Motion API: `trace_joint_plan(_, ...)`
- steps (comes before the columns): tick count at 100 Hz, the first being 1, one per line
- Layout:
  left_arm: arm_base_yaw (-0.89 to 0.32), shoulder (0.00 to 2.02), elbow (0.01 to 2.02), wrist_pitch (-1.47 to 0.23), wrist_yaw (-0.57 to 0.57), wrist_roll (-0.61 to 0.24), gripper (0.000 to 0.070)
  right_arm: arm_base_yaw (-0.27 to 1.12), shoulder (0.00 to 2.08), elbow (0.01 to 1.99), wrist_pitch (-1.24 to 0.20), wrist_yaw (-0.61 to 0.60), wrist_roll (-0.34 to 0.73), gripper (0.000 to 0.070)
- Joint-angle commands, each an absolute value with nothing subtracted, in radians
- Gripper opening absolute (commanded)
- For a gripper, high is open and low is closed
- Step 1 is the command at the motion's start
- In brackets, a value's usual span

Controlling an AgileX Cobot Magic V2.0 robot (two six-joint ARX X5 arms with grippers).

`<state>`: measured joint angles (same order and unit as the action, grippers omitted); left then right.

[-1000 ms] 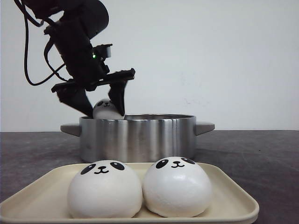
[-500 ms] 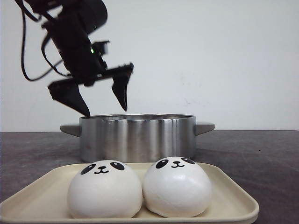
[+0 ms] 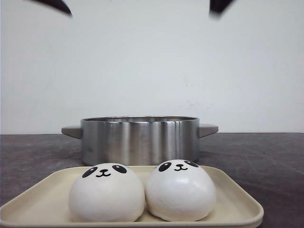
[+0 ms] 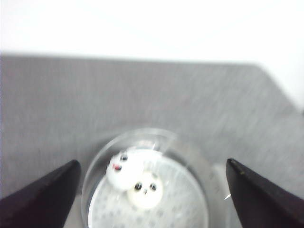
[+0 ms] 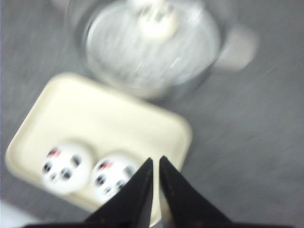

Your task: Steam buns

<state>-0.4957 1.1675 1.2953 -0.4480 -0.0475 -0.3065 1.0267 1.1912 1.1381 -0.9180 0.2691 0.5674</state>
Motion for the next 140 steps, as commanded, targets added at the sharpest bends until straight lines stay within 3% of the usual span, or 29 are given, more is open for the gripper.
trace_joint_plan(1, -0.502, 1.125, 1.317, -0.455, -0.047, -0.304, 0.0592, 1.039, 1.203, 1.076, -0.841, 0.190, 0.647, 0.0016)
trace_joint_plan(7, -0.502, 1.074, 1.317, -0.470, -0.047, -0.307, 0.0592, 1.039, 1.203, 1.017, -0.792, 0.134, 0.686, 0.0064)
trace_joint_plan(16, -0.502, 1.003, 1.317, -0.503, -0.047, -0.308, 0.0592, 1.040, 1.203, 0.949, -0.747, 0.092, 0.738, 0.0293)
trace_joint_plan(22, -0.502, 0.964, 1.317, -0.523, -0.044, -0.308, 0.0592, 1.039, 1.203, 0.922, -0.731, 0.082, 0.749, 0.0415)
trace_joint_plan(25, -0.502, 0.944, 1.317, -0.535, -0.044, -0.309, 0.0592, 1.039, 1.203, 0.913, -0.726, 0.081, 0.749, 0.0437)
trace_joint_plan(44, -0.504, 0.849, 1.317, -0.616, -0.045, -0.319, 0.0592, 1.037, 1.249, 0.900, -0.722, 0.066, 0.738, 0.0443)
trace_joint_plan(65, -0.504, 0.800, 1.317, -0.672, -0.045, -0.314, 0.0592, 1.033, 1.395, 0.900, -0.606, -0.004, 0.722, 0.0443)
trace_joint_plan(83, -0.505, 0.796, 1.317, -0.699, -0.045, -0.315, 0.0592, 1.024, 1.527, 0.901, -0.573, 0.038, 0.730, 0.0443)
trace_joint_plan(93, -0.505, 0.796, 1.317, -0.709, -0.045, -0.316, 0.0592, 1.016, 1.577, 0.901, -0.569, 0.037, 0.737, 0.0440)
trace_joint_plan(96, -0.505, 0.796, 1.317, -0.712, -0.045, -0.316, 0.0592, 1.015, 1.585, 0.901, -0.570, 0.039, 0.739, 0.0409)
trace_joint_plan(99, -0.505, 0.796, 1.317, -0.715, -0.045, -0.316, 0.0592, 1.015, 1.592, 0.901, -0.569, 0.045, 0.739, 0.0307)
trace_joint_plan(104, -0.507, 0.796, 1.317, -0.719, -0.045, -0.316, 0.0592, 1.014, 1.595, 0.901, -0.569, 0.051, 0.739, 0.0026)
trace_joint_plan(105, -0.507, 0.796, 1.317, -0.720, -0.045, -0.316, 0.0592, 1.014, 1.595, 0.901, -0.569, 0.053, 0.738, 0.0000)
trace_joint_plan(122, -0.525, 0.796, 1.317, -0.720, -0.047, -0.300, 0.0592, 1.014, 1.568, 0.928, -0.557, 0.060, 0.719, 0.0012)
trace_joint_plan(140, -0.547, 0.798, 1.317, -0.720, -0.056, -0.289, 0.0592, 1.054, 1.446, 1.106, -0.573, 0.125, 0.632, 0.0010)
